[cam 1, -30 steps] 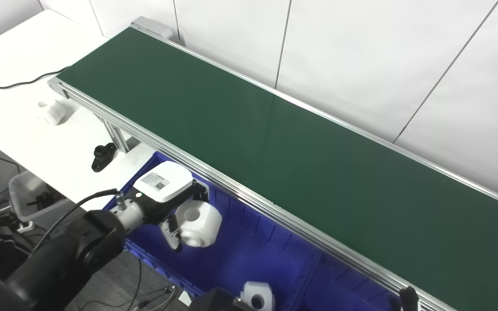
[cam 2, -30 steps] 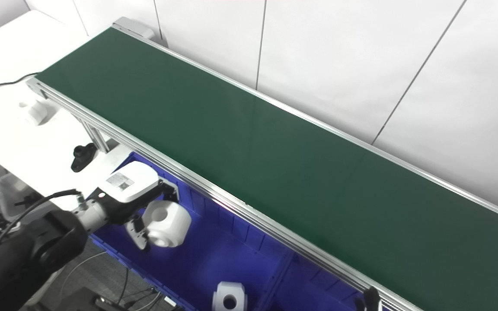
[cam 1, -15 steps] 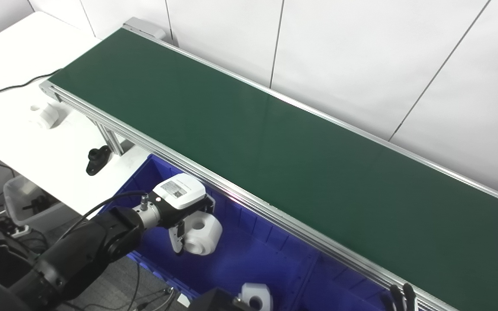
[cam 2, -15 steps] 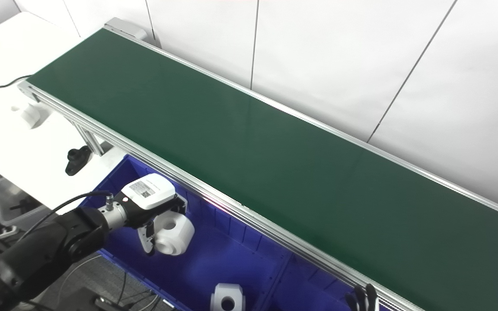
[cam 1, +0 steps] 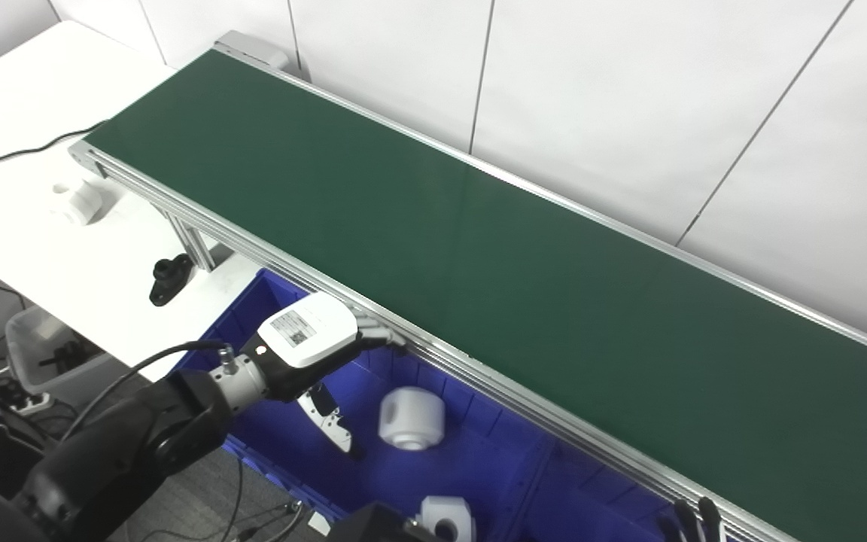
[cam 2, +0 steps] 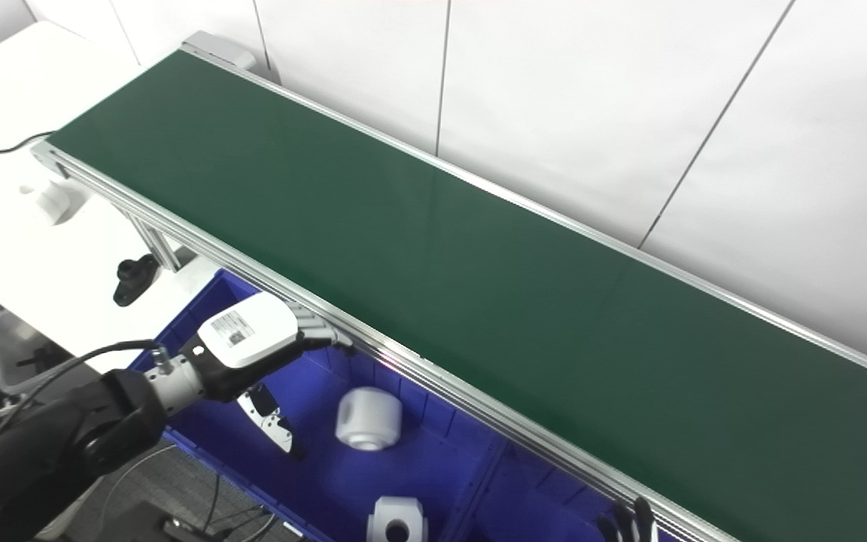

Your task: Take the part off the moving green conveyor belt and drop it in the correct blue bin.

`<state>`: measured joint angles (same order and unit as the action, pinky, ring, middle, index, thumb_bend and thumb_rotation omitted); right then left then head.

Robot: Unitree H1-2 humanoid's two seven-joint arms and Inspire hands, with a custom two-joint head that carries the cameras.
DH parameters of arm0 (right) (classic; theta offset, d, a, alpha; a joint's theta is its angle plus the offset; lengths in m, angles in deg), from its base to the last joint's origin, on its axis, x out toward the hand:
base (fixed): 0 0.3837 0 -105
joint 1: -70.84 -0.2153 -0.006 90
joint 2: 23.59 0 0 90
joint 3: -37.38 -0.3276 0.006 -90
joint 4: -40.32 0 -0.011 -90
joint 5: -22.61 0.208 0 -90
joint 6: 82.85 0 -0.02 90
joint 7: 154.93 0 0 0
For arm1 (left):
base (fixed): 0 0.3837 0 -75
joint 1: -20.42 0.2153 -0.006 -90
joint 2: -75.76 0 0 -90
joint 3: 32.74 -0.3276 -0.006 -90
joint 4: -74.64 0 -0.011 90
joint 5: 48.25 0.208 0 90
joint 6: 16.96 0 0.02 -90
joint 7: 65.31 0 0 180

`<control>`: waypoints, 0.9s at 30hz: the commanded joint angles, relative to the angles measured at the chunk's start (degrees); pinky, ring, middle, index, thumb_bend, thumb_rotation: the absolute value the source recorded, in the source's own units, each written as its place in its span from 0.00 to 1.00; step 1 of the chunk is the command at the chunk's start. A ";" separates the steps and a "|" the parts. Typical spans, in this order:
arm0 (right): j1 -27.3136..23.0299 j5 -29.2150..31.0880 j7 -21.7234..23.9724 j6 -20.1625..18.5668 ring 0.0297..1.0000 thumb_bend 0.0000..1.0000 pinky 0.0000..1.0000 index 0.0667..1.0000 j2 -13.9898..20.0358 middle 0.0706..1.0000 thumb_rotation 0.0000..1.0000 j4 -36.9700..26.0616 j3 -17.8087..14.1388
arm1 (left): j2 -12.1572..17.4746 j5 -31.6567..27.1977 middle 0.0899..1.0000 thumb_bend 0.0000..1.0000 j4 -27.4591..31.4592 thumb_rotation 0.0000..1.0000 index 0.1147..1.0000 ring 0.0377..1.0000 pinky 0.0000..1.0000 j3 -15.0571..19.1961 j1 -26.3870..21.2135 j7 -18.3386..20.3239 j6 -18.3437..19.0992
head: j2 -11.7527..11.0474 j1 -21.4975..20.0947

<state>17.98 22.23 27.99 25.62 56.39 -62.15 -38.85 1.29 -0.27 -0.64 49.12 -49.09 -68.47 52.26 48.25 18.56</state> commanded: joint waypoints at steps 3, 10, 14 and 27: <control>1.35 -1.45 0.21 1.66 0.90 0.89 0.94 0.99 -0.55 0.93 0.96 -2.83 0.23 | -1.80 -8.57 0.64 0.97 7.23 0.63 0.66 0.59 0.52 3.16 3.75 -6.15 -5.37 | 1.53 -5.19; 2.43 -10.53 -3.15 0.42 0.88 0.86 0.89 0.97 -5.33 1.00 1.00 -5.11 1.57 | -4.63 -19.02 0.77 0.89 13.45 0.68 0.80 0.74 0.61 -1.57 3.47 -14.21 -6.13 | 3.81 -23.62; 1.65 -15.65 -5.25 -0.32 0.90 0.85 0.90 0.96 -9.79 1.00 1.00 -4.33 3.48 | -10.36 -26.93 0.90 0.93 7.84 0.79 0.93 0.87 0.80 -3.85 0.60 -11.75 -5.05 | 3.94 -37.61; 0.08 -20.89 -9.76 -5.31 0.89 0.85 0.94 0.96 -16.06 1.00 1.00 -3.99 7.99 | -6.87 -43.82 1.00 1.00 -4.26 0.55 1.00 1.00 1.00 -7.54 -5.76 11.43 -4.16 | 6.03 -48.52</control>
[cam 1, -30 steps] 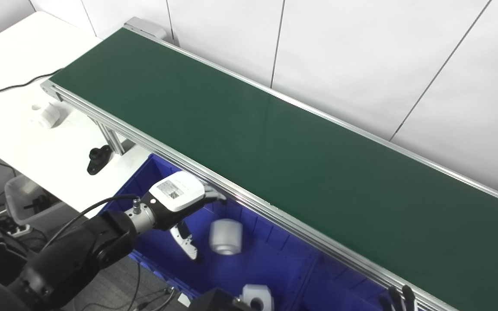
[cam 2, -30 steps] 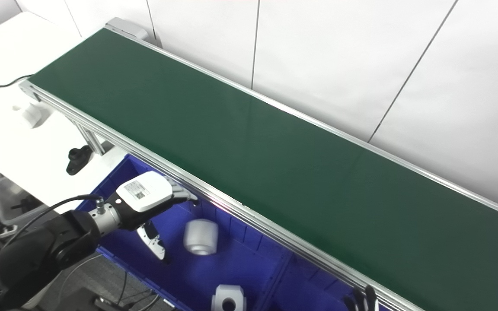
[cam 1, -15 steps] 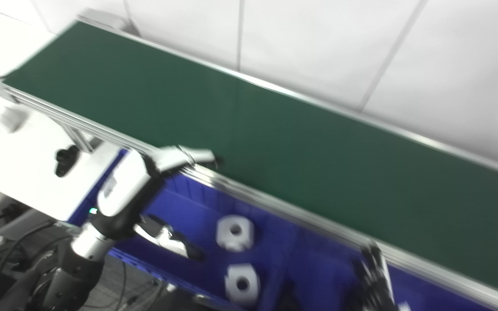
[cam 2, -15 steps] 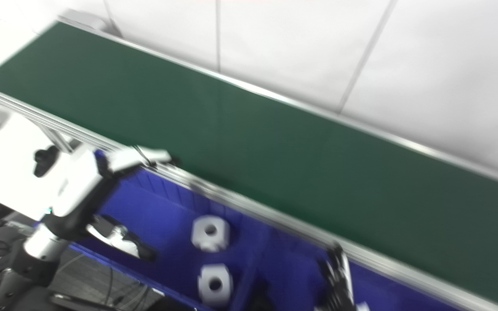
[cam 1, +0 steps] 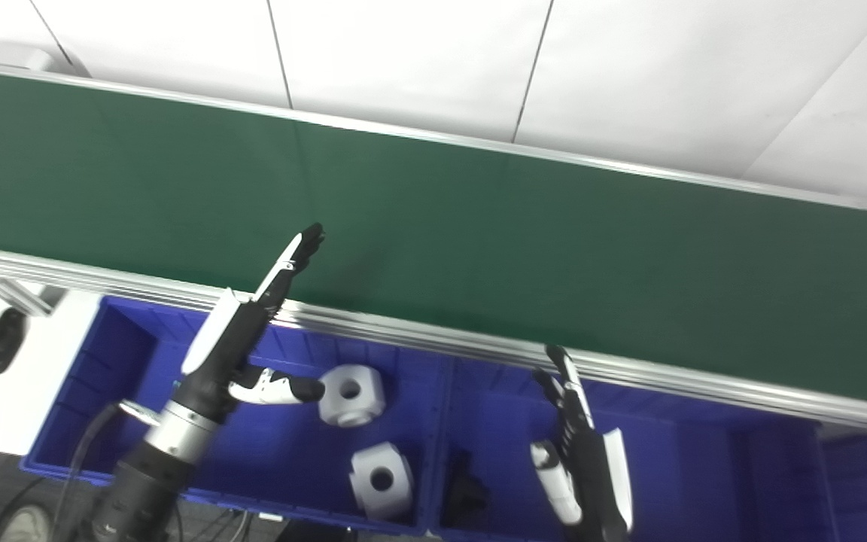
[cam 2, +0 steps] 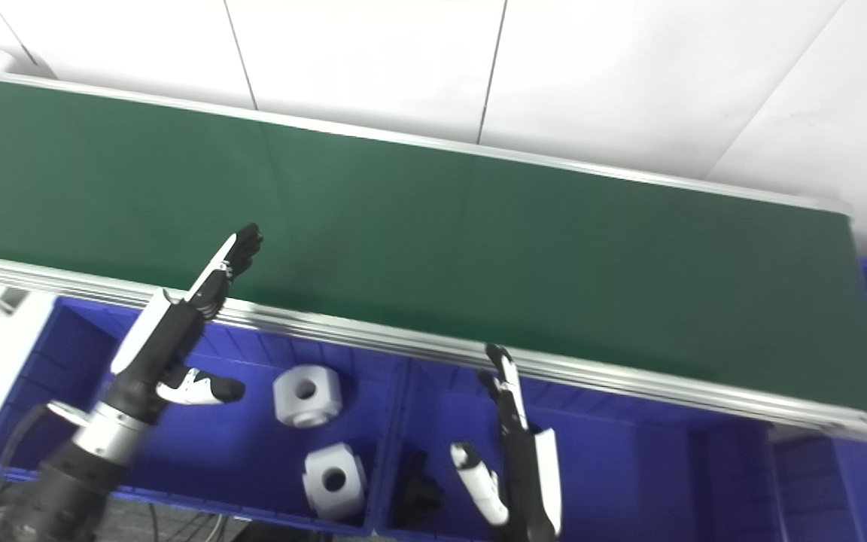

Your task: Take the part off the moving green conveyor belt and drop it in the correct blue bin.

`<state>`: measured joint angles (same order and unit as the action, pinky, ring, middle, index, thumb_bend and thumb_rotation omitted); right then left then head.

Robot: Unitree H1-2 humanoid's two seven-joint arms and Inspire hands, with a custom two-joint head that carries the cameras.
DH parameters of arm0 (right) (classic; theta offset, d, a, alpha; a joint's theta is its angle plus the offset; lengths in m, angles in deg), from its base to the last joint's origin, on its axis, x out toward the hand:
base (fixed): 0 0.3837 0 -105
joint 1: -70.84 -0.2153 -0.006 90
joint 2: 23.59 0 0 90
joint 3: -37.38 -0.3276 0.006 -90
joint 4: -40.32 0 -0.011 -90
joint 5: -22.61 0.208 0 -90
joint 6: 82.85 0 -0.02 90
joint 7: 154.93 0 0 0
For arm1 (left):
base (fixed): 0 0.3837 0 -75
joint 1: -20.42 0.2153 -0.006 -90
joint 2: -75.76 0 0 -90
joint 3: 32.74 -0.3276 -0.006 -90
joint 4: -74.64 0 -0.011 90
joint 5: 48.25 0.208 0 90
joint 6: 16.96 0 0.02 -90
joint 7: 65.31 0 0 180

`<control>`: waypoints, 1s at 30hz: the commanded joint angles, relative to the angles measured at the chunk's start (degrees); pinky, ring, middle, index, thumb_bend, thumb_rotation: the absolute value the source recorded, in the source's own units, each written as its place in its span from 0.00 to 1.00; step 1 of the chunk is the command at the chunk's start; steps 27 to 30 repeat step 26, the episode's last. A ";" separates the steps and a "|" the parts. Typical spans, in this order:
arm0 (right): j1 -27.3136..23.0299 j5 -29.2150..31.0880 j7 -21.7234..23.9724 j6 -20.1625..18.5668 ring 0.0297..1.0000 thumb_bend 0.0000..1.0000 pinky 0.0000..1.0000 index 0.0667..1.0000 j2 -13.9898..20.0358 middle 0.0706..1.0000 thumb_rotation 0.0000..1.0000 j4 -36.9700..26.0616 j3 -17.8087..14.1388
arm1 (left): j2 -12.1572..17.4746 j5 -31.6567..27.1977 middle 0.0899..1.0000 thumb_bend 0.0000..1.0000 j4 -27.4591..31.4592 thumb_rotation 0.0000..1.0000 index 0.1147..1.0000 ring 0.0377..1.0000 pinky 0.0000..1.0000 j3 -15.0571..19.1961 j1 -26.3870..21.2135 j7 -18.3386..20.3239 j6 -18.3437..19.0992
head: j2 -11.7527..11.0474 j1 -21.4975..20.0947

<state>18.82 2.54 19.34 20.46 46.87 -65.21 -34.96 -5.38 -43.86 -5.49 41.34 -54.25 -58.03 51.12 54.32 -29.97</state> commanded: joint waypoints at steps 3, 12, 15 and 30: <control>-0.89 -1.00 -1.71 -0.19 0.88 0.85 0.95 0.97 -6.32 0.99 1.00 -0.62 4.69 | -0.29 1.21 1.00 1.00 -0.95 0.58 1.00 1.00 1.00 0.43 -0.64 2.32 -4.30 | -0.32 -0.05; -0.85 -0.27 -3.69 1.13 0.88 0.87 0.95 0.96 -5.76 0.97 1.00 1.44 5.50 | -0.54 -0.14 1.00 1.00 -2.62 0.60 1.00 1.00 1.00 0.68 0.41 5.25 -4.54 | -3.61 -3.07; -1.05 -0.30 -4.66 1.40 0.89 0.86 0.96 0.95 -6.00 0.96 1.00 2.46 5.99 | 0.16 -1.13 1.00 1.00 -2.60 0.59 1.00 1.00 0.99 0.95 0.83 6.72 -4.45 | -4.44 -6.12; -1.93 -0.15 -6.58 4.01 0.88 0.83 0.93 0.96 -5.76 0.96 1.00 6.97 6.99 | 0.52 -2.09 1.00 1.00 -5.45 0.62 1.00 1.00 0.98 1.90 1.84 8.86 -4.97 | -8.18 -5.46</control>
